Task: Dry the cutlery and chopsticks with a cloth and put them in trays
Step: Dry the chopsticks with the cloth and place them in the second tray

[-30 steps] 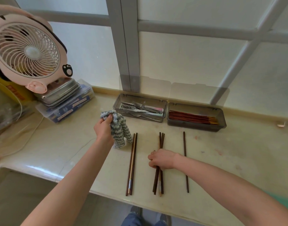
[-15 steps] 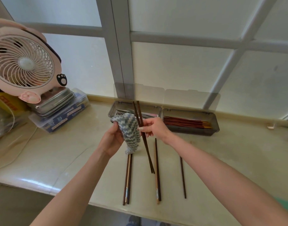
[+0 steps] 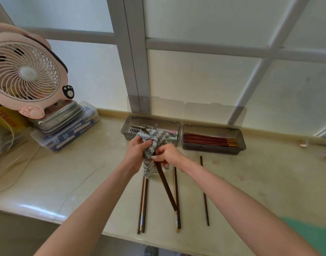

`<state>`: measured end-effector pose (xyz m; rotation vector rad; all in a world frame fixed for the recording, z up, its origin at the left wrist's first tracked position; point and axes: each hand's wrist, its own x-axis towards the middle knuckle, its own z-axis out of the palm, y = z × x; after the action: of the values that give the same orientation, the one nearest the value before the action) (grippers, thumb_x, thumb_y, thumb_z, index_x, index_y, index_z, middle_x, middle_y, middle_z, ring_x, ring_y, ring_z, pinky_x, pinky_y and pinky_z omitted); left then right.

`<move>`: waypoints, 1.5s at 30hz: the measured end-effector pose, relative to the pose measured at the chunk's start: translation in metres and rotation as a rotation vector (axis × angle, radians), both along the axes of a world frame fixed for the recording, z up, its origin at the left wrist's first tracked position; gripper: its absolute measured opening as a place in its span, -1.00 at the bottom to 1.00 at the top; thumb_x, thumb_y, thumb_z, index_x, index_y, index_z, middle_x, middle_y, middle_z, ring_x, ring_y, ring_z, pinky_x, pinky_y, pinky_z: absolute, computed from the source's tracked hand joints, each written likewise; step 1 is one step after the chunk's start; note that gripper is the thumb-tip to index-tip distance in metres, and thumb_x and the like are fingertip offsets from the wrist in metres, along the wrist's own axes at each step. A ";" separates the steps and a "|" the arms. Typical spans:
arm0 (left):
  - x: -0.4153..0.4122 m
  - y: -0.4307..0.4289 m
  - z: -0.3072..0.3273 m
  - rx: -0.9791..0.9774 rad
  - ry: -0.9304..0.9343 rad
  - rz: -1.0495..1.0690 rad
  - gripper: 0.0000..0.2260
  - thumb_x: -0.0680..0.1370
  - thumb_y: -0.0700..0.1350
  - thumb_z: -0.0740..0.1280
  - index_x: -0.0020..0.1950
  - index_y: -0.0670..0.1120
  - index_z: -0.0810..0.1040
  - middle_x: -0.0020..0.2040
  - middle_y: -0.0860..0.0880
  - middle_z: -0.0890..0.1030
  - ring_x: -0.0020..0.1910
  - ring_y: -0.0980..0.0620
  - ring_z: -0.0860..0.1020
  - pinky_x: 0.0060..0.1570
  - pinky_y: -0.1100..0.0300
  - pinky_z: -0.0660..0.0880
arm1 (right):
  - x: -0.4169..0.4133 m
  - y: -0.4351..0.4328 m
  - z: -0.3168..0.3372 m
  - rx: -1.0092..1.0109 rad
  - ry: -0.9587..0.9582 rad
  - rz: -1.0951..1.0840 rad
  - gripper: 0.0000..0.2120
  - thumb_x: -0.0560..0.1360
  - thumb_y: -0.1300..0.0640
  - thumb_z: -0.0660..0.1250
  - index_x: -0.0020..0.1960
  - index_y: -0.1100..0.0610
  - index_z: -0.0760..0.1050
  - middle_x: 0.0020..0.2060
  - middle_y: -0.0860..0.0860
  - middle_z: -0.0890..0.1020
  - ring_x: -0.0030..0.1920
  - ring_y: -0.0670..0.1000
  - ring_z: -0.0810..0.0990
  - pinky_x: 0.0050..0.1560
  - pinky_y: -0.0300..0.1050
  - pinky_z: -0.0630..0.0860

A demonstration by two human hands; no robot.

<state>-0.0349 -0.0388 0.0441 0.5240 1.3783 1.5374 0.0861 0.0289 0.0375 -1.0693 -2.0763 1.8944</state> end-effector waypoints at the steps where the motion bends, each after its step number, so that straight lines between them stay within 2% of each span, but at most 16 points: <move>1: 0.000 0.001 0.000 -0.008 0.017 0.019 -0.83 0.53 -0.35 0.24 0.11 -0.24 0.47 -0.03 -0.16 0.62 -0.01 -0.09 0.61 -0.04 0.09 0.56 | 0.001 -0.001 -0.001 -0.019 0.010 -0.006 -0.92 0.50 0.30 0.33 -0.17 0.28 0.53 -0.31 0.08 0.58 -0.45 -0.06 0.44 -0.51 -0.34 0.34; 4: -0.001 0.004 -0.001 -0.017 0.054 0.054 -0.87 0.53 -0.31 0.28 0.07 -0.26 0.49 -0.05 -0.17 0.62 -0.02 -0.12 0.61 -0.04 0.09 0.57 | 0.003 -0.005 -0.004 -0.073 0.047 -0.010 -0.88 0.52 0.27 0.31 -0.20 0.24 0.53 -0.35 0.05 0.58 -0.48 -0.08 0.41 -0.45 -0.28 0.30; 7: -0.004 0.005 -0.001 -0.016 0.082 0.033 -0.93 0.53 -0.25 0.31 -0.03 -0.23 0.54 -0.12 -0.14 0.64 -0.07 -0.09 0.63 -0.08 0.13 0.58 | 0.007 -0.008 -0.008 -0.181 0.116 0.007 -0.88 0.54 0.27 0.29 -0.17 0.22 0.53 -0.43 -0.02 0.59 -0.54 -0.13 0.40 -0.52 -0.33 0.25; 12: -0.004 0.013 -0.001 -0.127 0.207 0.083 -0.76 0.56 -0.04 0.29 -0.19 -0.18 0.57 -0.24 -0.11 0.64 -0.23 0.00 0.62 -0.19 0.17 0.57 | 0.011 -0.017 -0.015 -0.282 0.192 0.016 -0.84 0.56 0.30 0.23 -0.16 0.20 0.52 -0.39 0.03 0.59 -0.51 -0.10 0.42 -0.51 -0.35 0.30; 15: -0.006 0.013 -0.003 -0.150 0.224 0.079 -0.75 0.57 -0.04 0.28 -0.19 -0.18 0.58 -0.27 -0.09 0.64 -0.27 0.01 0.62 -0.25 0.20 0.56 | 0.012 -0.016 -0.016 -0.235 0.162 -0.014 -0.81 0.55 0.31 0.24 -0.20 0.18 0.53 -0.44 0.01 0.59 -0.56 -0.13 0.39 -0.53 -0.36 0.26; 18: -0.003 0.009 -0.008 -0.098 0.133 0.075 -0.81 0.59 -0.15 0.24 -0.15 -0.20 0.56 -0.28 -0.06 0.64 -0.28 0.04 0.62 -0.23 0.19 0.56 | 0.015 -0.011 -0.019 -0.144 0.088 -0.038 -0.82 0.55 0.28 0.27 -0.22 0.18 0.52 -0.41 0.05 0.54 -0.58 -0.15 0.33 -0.54 -0.36 0.22; 22: -0.006 0.006 -0.010 -0.070 0.066 0.110 -0.91 0.57 -0.28 0.23 -0.07 -0.24 0.53 -0.15 -0.18 0.60 -0.15 -0.09 0.58 -0.07 0.04 0.53 | 0.020 -0.018 -0.022 -0.142 0.099 -0.018 -0.89 0.55 0.19 0.30 -0.11 0.17 0.57 -0.38 0.02 0.52 -0.54 -0.16 0.32 -0.51 -0.37 0.22; 26: -0.014 0.006 -0.008 -0.083 -0.017 0.201 -0.91 0.54 -0.23 0.30 -0.05 -0.25 0.54 -0.13 -0.19 0.61 -0.16 -0.10 0.59 -0.01 0.01 0.53 | 0.021 -0.024 -0.016 -0.216 0.155 0.111 -0.79 0.60 0.07 0.23 -0.09 0.07 0.61 -0.39 -0.02 0.58 -0.48 -0.11 0.36 -0.48 -0.32 0.20; 30: -0.008 0.005 -0.004 -0.079 -0.007 0.199 -0.88 0.57 -0.16 0.27 -0.06 -0.20 0.54 -0.13 -0.13 0.62 -0.13 -0.05 0.59 -0.04 0.07 0.53 | 0.014 -0.022 -0.010 -0.080 0.088 0.079 -0.77 0.62 0.15 0.18 -0.16 0.15 0.53 -0.44 0.00 0.57 -0.50 -0.11 0.44 -0.46 -0.28 0.27; 33: -0.009 0.004 0.001 -0.081 0.074 0.166 -0.83 0.59 -0.12 0.23 -0.10 -0.17 0.55 -0.14 -0.10 0.61 -0.12 -0.03 0.57 -0.01 0.06 0.49 | 0.009 -0.020 -0.009 -0.025 0.063 0.035 -0.78 0.61 0.20 0.20 -0.17 0.20 0.52 -0.45 -0.01 0.58 -0.50 -0.16 0.51 -0.40 -0.37 0.41; 36: -0.010 0.004 0.004 -0.071 0.097 0.138 -0.82 0.61 -0.12 0.20 -0.09 -0.16 0.55 -0.11 -0.11 0.62 -0.09 -0.04 0.57 0.06 0.02 0.48 | 0.004 -0.020 -0.010 0.009 0.045 0.004 -0.80 0.59 0.21 0.22 -0.18 0.18 0.52 -0.49 -0.08 0.61 -0.45 -0.13 0.56 -0.35 -0.33 0.47; 38: -0.010 0.003 0.003 -0.055 0.103 0.113 -0.82 0.61 -0.13 0.20 -0.07 -0.17 0.55 -0.10 -0.12 0.62 -0.06 -0.06 0.57 0.08 0.01 0.48 | 0.001 -0.019 -0.012 0.045 0.042 -0.017 -0.81 0.59 0.19 0.24 -0.18 0.17 0.53 -0.39 0.02 0.65 -0.40 -0.07 0.59 -0.29 -0.24 0.51; 40: -0.008 0.001 0.001 -0.032 0.106 0.081 -0.82 0.60 -0.13 0.21 -0.01 -0.20 0.55 -0.06 -0.15 0.62 -0.02 -0.09 0.58 0.07 0.01 0.49 | -0.003 -0.018 -0.012 0.042 0.058 -0.055 -0.82 0.57 0.17 0.27 -0.15 0.20 0.56 -0.26 0.18 0.65 -0.30 0.04 0.64 -0.13 -0.04 0.60; 42: -0.004 -0.001 -0.001 -0.012 0.116 0.040 -0.81 0.60 -0.14 0.21 0.05 -0.23 0.54 -0.07 -0.15 0.63 -0.06 -0.08 0.60 -0.04 0.09 0.55 | -0.007 -0.019 -0.009 0.001 0.095 -0.108 -0.82 0.58 0.17 0.26 -0.12 0.22 0.56 -0.17 0.24 0.65 -0.15 0.17 0.67 0.01 0.08 0.60; 44: 0.003 -0.004 -0.003 0.003 0.127 -0.006 -0.81 0.59 -0.14 0.22 0.04 -0.22 0.55 -0.16 -0.09 0.65 -0.18 0.00 0.61 -0.22 0.22 0.54 | -0.011 -0.019 -0.003 -0.032 0.125 -0.154 -0.81 0.59 0.19 0.24 -0.06 0.27 0.56 -0.08 0.28 0.65 -0.06 0.22 0.66 0.04 0.08 0.60; 45: 0.005 -0.004 -0.003 0.010 0.119 -0.019 -0.83 0.59 -0.15 0.22 0.02 -0.21 0.55 -0.18 -0.06 0.65 -0.20 0.03 0.61 -0.24 0.25 0.52 | -0.011 -0.018 0.000 -0.037 0.134 -0.162 -0.81 0.59 0.20 0.23 -0.02 0.31 0.56 -0.06 0.30 0.64 -0.07 0.19 0.67 0.01 0.03 0.61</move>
<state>-0.0301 -0.0433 0.0412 0.6417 1.4518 1.5187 0.0747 0.0104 0.0371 -1.0520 -1.8314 1.8777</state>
